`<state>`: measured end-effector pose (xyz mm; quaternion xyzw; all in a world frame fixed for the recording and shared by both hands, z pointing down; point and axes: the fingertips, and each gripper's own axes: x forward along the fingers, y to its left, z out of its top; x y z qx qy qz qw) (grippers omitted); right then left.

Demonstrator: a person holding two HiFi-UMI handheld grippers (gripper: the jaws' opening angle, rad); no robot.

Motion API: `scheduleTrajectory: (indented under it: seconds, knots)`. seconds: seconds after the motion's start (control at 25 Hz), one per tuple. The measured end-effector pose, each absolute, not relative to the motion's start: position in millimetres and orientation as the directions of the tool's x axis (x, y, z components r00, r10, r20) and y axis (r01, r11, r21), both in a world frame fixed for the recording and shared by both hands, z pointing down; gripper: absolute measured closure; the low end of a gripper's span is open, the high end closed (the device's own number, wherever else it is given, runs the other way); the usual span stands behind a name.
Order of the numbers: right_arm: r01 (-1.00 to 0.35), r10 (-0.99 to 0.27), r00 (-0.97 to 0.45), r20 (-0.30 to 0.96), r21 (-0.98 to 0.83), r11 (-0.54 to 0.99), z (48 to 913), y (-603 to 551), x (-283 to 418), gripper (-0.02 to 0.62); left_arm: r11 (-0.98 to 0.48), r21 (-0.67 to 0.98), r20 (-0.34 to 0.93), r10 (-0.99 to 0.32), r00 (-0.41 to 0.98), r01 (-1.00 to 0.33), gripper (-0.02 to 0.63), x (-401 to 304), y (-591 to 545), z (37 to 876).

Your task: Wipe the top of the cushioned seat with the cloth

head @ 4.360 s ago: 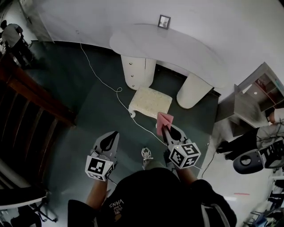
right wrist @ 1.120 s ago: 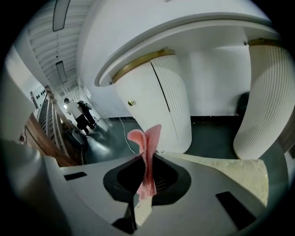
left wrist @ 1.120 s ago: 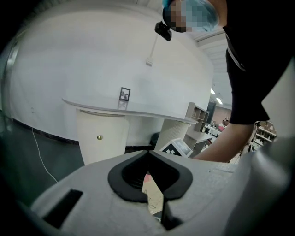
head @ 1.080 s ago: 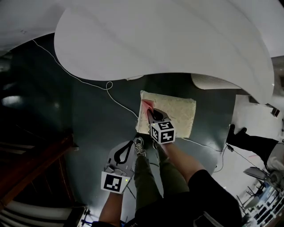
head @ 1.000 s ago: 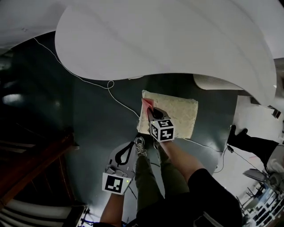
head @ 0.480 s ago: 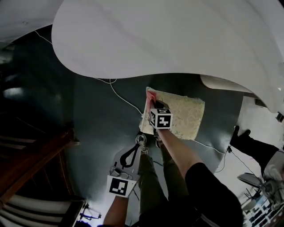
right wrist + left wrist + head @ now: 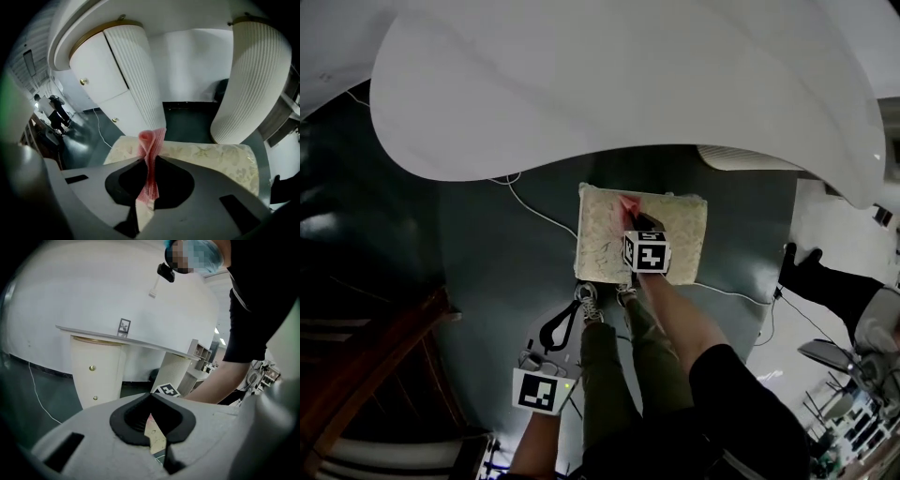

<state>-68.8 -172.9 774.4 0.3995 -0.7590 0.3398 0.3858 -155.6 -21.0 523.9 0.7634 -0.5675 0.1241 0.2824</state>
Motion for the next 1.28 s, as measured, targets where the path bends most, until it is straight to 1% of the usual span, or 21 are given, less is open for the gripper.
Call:
scheduleTrajectory:
  seconds: [0.24, 0.44, 0.6, 0.84, 0.96, 1.04, 1.16, 1.28]
  knots:
    - [-0.941, -0.41, -0.258, 0.874, -0.131, 0.313, 771, -194, 32, 0.569, -0.294, 0.308, 0.499, -0.76, 0.416, -0.905, 0.589, -121, -38, 521]
    - [-0.968, -0.44, -0.165, 0.883, -0.06, 0.244, 769, -204, 101, 0.569, -0.37, 0.315, 0.487, -0.727, 0.483, -0.874, 0.589, -96, -49, 522]
    - [-0.979, -0.44, -0.101, 0.892, -0.011, 0.203, 767, -206, 144, 0.569, -0.414, 0.318, 0.483, -0.704, 0.521, -0.853, 0.589, -78, -57, 521]
    - [-0.989, -0.394, 0.002, 0.919, 0.061, 0.138, 773, -193, 187, 0.569, -0.45, 0.313, 0.476, -0.688, 0.548, -0.836, 0.589, -69, -63, 518]
    - [-0.989, -0.418, 0.005, 0.909, 0.067, 0.134, 766, -192, 188, 0.569, -0.446, 0.31, 0.478, -0.69, 0.543, -0.839, 0.589, -75, -60, 517]
    - [-0.988, -0.454, -0.034, 0.89, 0.038, 0.148, 755, -195, 173, 0.569, -0.436, 0.307, 0.478, -0.698, 0.533, -0.846, 0.589, -81, -58, 516]
    - [-0.979, -0.498, -0.138, 0.856, -0.041, 0.202, 734, -194, 131, 0.569, -0.411, 0.306, 0.476, -0.715, 0.512, -0.859, 0.589, -93, -53, 512]
    - [-0.955, -0.503, -0.26, 0.824, -0.142, 0.26, 719, -180, 77, 0.569, -0.384, 0.307, 0.469, -0.735, 0.49, -0.87, 0.589, -104, -46, 508]
